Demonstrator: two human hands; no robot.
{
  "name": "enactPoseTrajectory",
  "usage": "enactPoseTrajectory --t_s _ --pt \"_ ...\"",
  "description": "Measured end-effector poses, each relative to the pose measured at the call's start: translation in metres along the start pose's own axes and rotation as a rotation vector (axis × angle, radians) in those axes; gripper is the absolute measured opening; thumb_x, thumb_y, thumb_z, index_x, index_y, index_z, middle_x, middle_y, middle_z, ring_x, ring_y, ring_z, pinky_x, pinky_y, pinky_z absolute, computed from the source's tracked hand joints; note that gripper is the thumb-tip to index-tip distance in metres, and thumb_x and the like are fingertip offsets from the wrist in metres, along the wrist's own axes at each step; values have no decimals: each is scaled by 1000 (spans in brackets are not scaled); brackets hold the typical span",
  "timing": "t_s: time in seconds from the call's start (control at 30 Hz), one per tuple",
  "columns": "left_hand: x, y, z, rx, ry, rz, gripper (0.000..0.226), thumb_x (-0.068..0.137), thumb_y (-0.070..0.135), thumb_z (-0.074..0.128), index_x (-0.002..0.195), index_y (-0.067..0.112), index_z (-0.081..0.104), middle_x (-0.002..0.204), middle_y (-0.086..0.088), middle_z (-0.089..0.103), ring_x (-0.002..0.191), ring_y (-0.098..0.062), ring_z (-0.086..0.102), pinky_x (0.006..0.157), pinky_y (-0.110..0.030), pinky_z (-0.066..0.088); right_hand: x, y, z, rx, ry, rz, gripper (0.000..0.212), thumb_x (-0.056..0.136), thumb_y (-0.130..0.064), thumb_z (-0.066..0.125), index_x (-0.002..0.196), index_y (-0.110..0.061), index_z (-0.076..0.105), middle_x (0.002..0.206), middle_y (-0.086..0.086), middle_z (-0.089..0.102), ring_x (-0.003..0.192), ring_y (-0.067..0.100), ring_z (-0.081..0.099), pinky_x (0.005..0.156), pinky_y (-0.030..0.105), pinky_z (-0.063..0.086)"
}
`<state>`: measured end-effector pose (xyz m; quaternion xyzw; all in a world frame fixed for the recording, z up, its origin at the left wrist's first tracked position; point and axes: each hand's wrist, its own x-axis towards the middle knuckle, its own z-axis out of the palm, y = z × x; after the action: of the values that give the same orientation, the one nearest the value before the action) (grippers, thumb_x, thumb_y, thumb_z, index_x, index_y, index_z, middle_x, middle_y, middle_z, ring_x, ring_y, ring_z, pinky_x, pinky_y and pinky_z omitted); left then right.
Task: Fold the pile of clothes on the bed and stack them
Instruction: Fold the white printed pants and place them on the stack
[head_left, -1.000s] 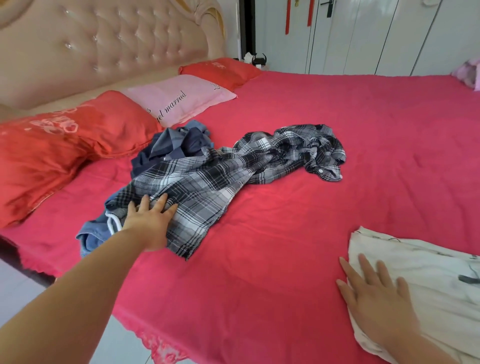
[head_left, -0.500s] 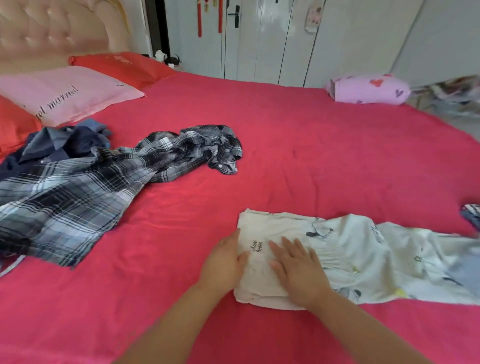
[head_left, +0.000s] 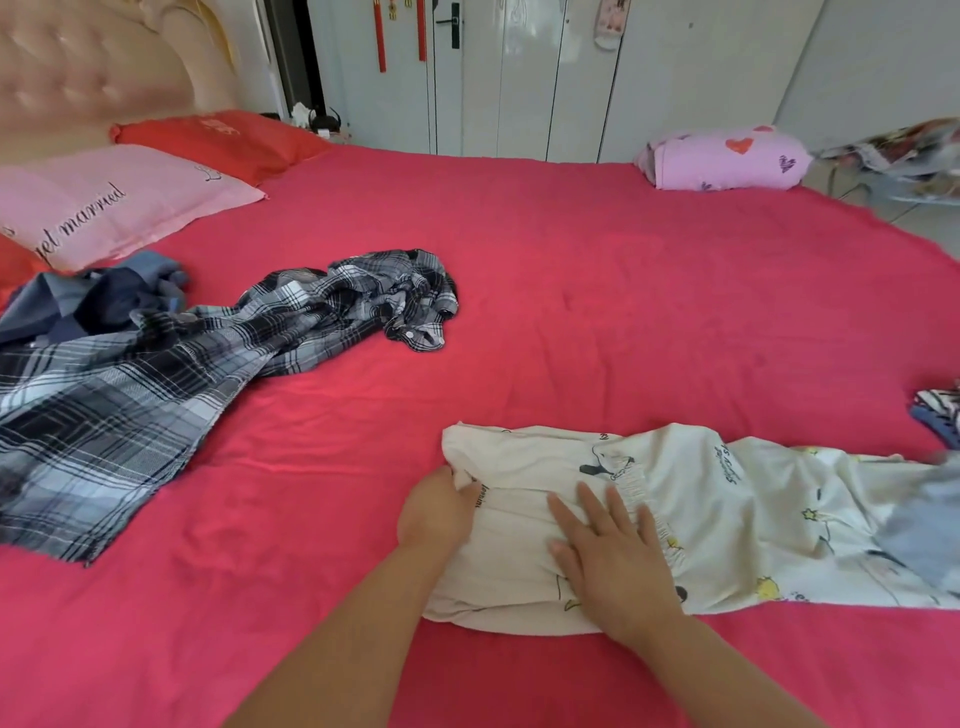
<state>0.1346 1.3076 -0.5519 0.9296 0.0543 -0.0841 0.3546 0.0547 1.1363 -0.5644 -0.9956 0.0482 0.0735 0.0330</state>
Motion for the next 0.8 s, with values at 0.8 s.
enactPoseTrajectory --t_s 0.8 --pt "-21 -61 -43 504 -27 357 54 100 41 21 148 34 -2 158 5 -7 145 -19 -10 117 -42 -4 11 -102 1 142 75 -110 89 64 -61 -28 146 -40 -2 158 -3 -7 146 22 -6 115 48 3"
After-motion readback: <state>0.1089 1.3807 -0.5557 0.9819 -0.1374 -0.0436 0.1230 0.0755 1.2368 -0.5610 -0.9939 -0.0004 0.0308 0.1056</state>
